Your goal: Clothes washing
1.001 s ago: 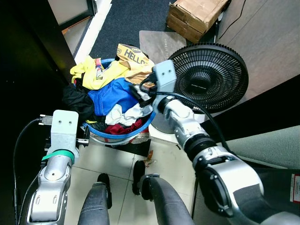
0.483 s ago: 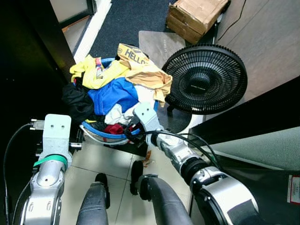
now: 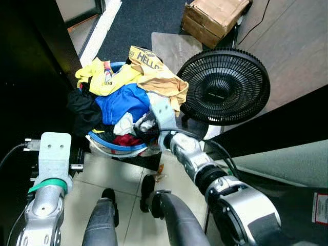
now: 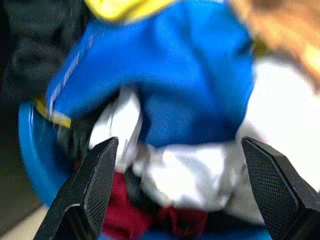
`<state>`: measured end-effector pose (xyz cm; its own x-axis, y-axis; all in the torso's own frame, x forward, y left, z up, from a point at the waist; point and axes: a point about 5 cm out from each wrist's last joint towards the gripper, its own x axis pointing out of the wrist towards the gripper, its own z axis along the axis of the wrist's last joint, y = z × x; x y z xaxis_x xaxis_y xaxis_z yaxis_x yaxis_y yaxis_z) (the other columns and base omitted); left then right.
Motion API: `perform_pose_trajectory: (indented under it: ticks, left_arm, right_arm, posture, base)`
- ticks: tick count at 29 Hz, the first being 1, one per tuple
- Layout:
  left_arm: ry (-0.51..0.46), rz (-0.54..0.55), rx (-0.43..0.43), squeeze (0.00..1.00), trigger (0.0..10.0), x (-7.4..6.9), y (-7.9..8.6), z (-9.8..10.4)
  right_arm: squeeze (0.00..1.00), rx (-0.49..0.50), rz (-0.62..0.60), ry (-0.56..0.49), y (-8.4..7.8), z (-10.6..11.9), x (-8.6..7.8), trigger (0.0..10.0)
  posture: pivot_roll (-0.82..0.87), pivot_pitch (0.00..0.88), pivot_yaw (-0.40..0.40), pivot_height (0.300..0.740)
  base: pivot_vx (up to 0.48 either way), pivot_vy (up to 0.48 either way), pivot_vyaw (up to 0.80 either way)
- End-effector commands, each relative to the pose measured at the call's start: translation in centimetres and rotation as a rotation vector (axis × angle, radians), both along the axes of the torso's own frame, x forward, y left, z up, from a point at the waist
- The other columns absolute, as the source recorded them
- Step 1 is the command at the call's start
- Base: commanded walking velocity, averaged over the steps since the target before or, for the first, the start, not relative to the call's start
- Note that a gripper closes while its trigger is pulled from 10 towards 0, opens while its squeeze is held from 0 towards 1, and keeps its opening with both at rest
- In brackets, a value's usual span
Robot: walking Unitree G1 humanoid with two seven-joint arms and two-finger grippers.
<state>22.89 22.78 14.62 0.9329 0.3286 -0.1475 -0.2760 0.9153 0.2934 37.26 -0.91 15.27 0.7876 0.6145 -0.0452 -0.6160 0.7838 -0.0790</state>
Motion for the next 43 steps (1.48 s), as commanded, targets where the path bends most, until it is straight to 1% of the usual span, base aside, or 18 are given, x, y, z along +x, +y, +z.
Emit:
perform_pose_trajectory:
  ticks: [1,2,3,4,5,8,9,10,11,14,20,21,23,24,31,43]
  left_arm:
    - [0.045,0.016,-0.004,0.0,10.0,-0.7,0.2,-0.8]
    - [0.05,0.025,0.002,0.0,10.0,-1.1,0.4,-0.7]
    - [0.05,0.025,0.002,0.0,10.0,-1.1,0.4,-0.7]
    - [0.062,0.043,0.014,0.0,10.0,-1.8,0.9,-0.6]
    - [0.062,0.043,0.014,0.0,10.0,-1.8,0.9,-0.6]
    - [0.071,0.059,0.024,0.0,10.0,-2.8,1.3,-0.4]
    - [0.071,0.059,0.024,0.0,10.0,-2.8,1.3,-0.4]
    - [0.082,0.069,0.027,0.0,10.0,-3.4,1.4,-0.4]
    - [0.082,0.069,0.027,0.0,10.0,-3.4,1.4,-0.4]
    - [0.099,0.085,0.026,0.0,10.0,-4.3,1.5,-0.5]
    - [0.119,0.088,0.017,0.0,10.0,-5.0,1.2,-0.7]
    - [0.123,0.088,0.015,0.0,10.0,-5.1,1.1,-0.7]
    - [0.125,0.088,0.014,0.0,10.0,-5.1,1.1,-0.7]
    - [0.129,0.091,0.013,0.0,10.0,-5.3,1.1,-0.7]
    - [0.14,0.1,0.014,0.0,10.0,-5.7,1.2,-0.7]
    - [0.144,0.101,0.009,0.0,10.0,-5.6,1.1,-0.8]
  right_arm:
    - [0.0,0.036,0.039,0.057,2.2,-1.2,-1.3,10.0]
    - [0.0,0.041,0.041,0.056,2.6,-1.0,-1.3,10.0]
    - [0.0,0.041,0.041,0.056,2.6,-1.0,-1.3,10.0]
    - [0.0,0.056,0.049,0.058,3.5,-0.4,-1.4,10.0]
    - [0.0,0.056,0.049,0.058,3.5,-0.4,-1.4,10.0]
    - [0.0,0.053,0.059,0.067,4.1,-0.3,-1.6,10.0]
    - [0.0,0.053,0.059,0.067,4.1,-0.3,-1.6,10.0]
    - [0.0,0.046,0.062,0.075,4.2,-0.5,-1.8,10.0]
    - [0.0,0.046,0.062,0.075,4.2,-0.5,-1.8,10.0]
    - [0.0,0.047,0.065,0.078,4.2,-0.7,-1.8,10.0]
    - [0.0,0.047,0.067,0.081,4.2,-0.6,-1.8,10.0]
    - [0.0,0.045,0.066,0.082,4.2,-0.6,-1.8,8.3]
    - [0.0,0.044,0.065,0.083,4.2,-0.6,-1.8,8.3]
    - [0.0,0.042,0.063,0.084,4.2,-0.7,-1.8,0.0]
    - [0.0,0.048,0.046,0.079,4.1,-0.6,-1.7,0.0]
    - [0.0,0.072,0.024,0.056,3.4,0.0,-1.2,0.0]
  posture:
    - [0.24,0.541,-0.182,0.74]
    - [0.26,0.551,-0.182,0.74]
    - [0.26,0.551,-0.182,0.74]
    - [0.27,0.56,-0.182,0.74]
    - [0.27,0.56,-0.182,0.74]
    - [0.29,0.583,-0.185,0.74]
    - [0.29,0.583,-0.185,0.74]
    - [0.29,0.596,-0.188,0.74]
    - [0.29,0.596,-0.188,0.74]
    - [0.28,0.619,-0.193,0.74]
    - [0.28,0.639,-0.198,0.74]
    - [0.28,0.642,-0.198,0.74]
    - [0.28,0.642,-0.198,0.74]
    - [0.29,0.65,-0.197,0.74]
    - [0.29,0.654,-0.196,0.74]
    - [0.27,0.644,-0.194,0.74]
  base:
    - [0.0,0.0,0.0]
    - [0.0,0.0,0.0]
    - [0.0,0.0,0.0]
    - [0.0,0.0,0.0]
    - [0.0,0.0,0.0]
    - [0.0,0.0,0.0]
    - [0.0,0.0,0.0]
    - [0.0,0.0,0.0]
    - [0.0,0.0,0.0]
    - [0.0,0.0,0.0]
    - [0.0,0.0,0.0]
    - [0.0,0.0,0.0]
    - [0.0,0.0,0.0]
    - [0.0,0.0,0.0]
    - [0.0,0.0,0.0]
    - [0.0,0.0,0.0]
